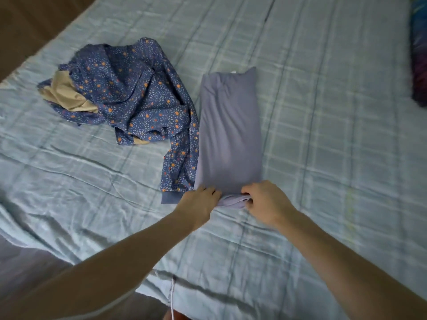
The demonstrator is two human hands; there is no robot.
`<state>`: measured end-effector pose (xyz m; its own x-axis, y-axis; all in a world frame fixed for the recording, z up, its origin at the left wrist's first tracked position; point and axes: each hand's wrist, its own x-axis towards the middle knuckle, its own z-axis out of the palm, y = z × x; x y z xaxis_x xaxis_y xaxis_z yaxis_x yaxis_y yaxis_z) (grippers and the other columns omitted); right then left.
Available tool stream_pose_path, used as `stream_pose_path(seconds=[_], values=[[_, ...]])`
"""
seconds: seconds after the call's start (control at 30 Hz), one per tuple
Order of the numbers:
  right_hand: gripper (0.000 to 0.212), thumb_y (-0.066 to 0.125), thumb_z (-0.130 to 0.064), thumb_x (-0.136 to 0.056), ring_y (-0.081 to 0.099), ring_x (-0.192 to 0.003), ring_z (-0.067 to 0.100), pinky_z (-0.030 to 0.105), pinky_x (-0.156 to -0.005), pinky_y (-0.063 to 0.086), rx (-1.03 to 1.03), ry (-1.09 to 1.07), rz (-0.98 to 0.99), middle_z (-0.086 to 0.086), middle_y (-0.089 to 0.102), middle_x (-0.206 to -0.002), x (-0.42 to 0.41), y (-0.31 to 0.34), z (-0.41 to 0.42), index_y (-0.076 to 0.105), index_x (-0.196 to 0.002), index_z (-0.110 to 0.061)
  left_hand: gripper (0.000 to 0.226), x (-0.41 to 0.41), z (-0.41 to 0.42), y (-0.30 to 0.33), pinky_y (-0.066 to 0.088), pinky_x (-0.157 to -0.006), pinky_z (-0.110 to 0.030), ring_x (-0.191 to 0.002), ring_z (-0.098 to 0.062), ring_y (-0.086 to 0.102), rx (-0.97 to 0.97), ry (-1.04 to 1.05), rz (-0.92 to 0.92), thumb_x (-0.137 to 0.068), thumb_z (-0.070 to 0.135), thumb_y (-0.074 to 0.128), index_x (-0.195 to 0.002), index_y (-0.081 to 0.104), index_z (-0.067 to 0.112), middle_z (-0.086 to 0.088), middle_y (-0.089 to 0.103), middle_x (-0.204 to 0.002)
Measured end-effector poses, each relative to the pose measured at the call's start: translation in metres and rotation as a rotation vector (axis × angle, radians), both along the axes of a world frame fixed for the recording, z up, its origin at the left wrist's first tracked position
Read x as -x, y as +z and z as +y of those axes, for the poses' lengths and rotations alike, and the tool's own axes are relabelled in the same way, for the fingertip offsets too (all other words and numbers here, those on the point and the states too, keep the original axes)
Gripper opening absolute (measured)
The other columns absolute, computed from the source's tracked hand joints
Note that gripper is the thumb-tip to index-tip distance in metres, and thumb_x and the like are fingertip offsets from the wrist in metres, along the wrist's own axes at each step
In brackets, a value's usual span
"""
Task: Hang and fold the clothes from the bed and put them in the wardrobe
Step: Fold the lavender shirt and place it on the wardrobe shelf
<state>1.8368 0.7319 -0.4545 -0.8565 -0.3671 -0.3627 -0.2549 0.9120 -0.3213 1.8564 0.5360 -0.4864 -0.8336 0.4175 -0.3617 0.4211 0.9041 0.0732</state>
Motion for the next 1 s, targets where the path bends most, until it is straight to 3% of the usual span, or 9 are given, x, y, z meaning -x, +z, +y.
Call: stream_pose_path(seconds=[0.13,0.23,0.4,0.5,0.63,0.77,0.9,1.0], values=[[0.012,0.055,-0.017,-0.084,0.063,-0.095,0.033,0.031,-0.07,0.044,-0.014,0.091,-0.134,0.01,0.069,-0.095,-0.052,-0.005,0.012,0.064,-0.091,-0.014,0.03,-0.018,0.004,0.01,0.05,-0.078,-0.037,-0.107,-0.032,0.06,0.011,-0.12,-0.333,-0.084,0.009,0.05,-0.111,0.06,0.018,-0.009,0.064,-0.111],[0.017,0.052,-0.014,-0.085,0.061,-0.098,0.034,0.029,-0.068,0.036,-0.039,0.186,-0.281,0.01,0.067,-0.102,-0.092,-0.003,0.014,0.064,-0.097,-0.016,0.024,-0.039,0.011,0.023,0.051,-0.076,-0.036,-0.101,-0.033,0.061,0.046,-0.197,-0.605,-0.082,0.005,0.05,-0.101,0.065,0.009,-0.014,0.067,-0.104],[0.016,0.049,-0.005,-0.083,0.051,-0.07,0.027,0.025,-0.049,0.031,-0.03,0.293,-0.6,-0.001,0.047,-0.067,-0.099,0.018,0.013,0.053,-0.076,-0.019,0.009,-0.036,0.022,0.035,0.053,-0.057,-0.033,-0.065,-0.025,0.062,0.103,-0.264,-0.968,-0.078,0.004,0.052,-0.08,0.059,0.01,-0.003,0.056,-0.064],[0.017,0.054,-0.007,-0.081,0.049,-0.06,0.023,0.026,-0.053,0.037,0.038,0.24,-0.541,0.008,0.06,-0.07,-0.064,0.024,0.016,0.049,-0.068,-0.018,0.008,-0.002,0.03,0.044,0.048,-0.06,-0.032,-0.07,-0.029,0.058,0.096,-0.322,-0.889,-0.078,0.006,0.053,-0.077,0.057,0.013,-0.003,0.054,-0.065],[0.007,0.053,-0.011,-0.078,0.06,-0.087,0.034,0.029,-0.065,0.04,0.045,0.098,-0.261,0.013,0.067,-0.091,0.001,0.032,0.025,0.056,-0.077,-0.017,0.009,0.074,0.026,0.057,0.039,-0.059,-0.026,-0.068,-0.021,0.052,0.027,-0.214,-0.719,-0.077,0.005,0.052,-0.074,0.051,0.014,0.001,0.051,-0.064],[0.016,0.052,-0.009,-0.076,0.059,-0.081,0.035,0.035,-0.066,0.047,0.072,-0.058,-0.155,0.007,0.055,-0.075,0.064,0.037,0.023,0.042,-0.066,-0.018,0.016,0.144,0.014,0.054,0.038,-0.055,-0.025,-0.066,-0.019,0.053,-0.118,-0.007,-0.576,-0.074,0.004,0.051,-0.065,0.05,0.016,-0.001,0.055,-0.066],[0.012,0.049,-0.008,-0.081,0.058,-0.081,0.033,0.03,-0.062,0.038,0.025,-0.168,0.001,0.002,0.046,-0.073,0.118,0.03,0.013,0.046,-0.075,-0.018,0.018,0.194,0.01,0.042,0.034,-0.052,-0.024,-0.068,-0.02,0.052,-0.284,0.176,-0.411,-0.082,0.004,0.05,-0.068,0.054,0.014,-0.002,0.055,-0.067],[0.013,0.048,-0.008,-0.087,0.06,-0.087,0.033,0.03,-0.064,0.038,0.006,-0.238,0.109,0.008,0.057,-0.088,0.156,0.014,0.007,0.057,-0.091,-0.017,0.02,0.223,0.008,0.026,0.035,-0.052,-0.026,-0.068,-0.024,0.055,-0.347,0.25,-0.33,-0.084,0.007,0.048,-0.069,0.058,0.015,-0.006,0.059,-0.07]])
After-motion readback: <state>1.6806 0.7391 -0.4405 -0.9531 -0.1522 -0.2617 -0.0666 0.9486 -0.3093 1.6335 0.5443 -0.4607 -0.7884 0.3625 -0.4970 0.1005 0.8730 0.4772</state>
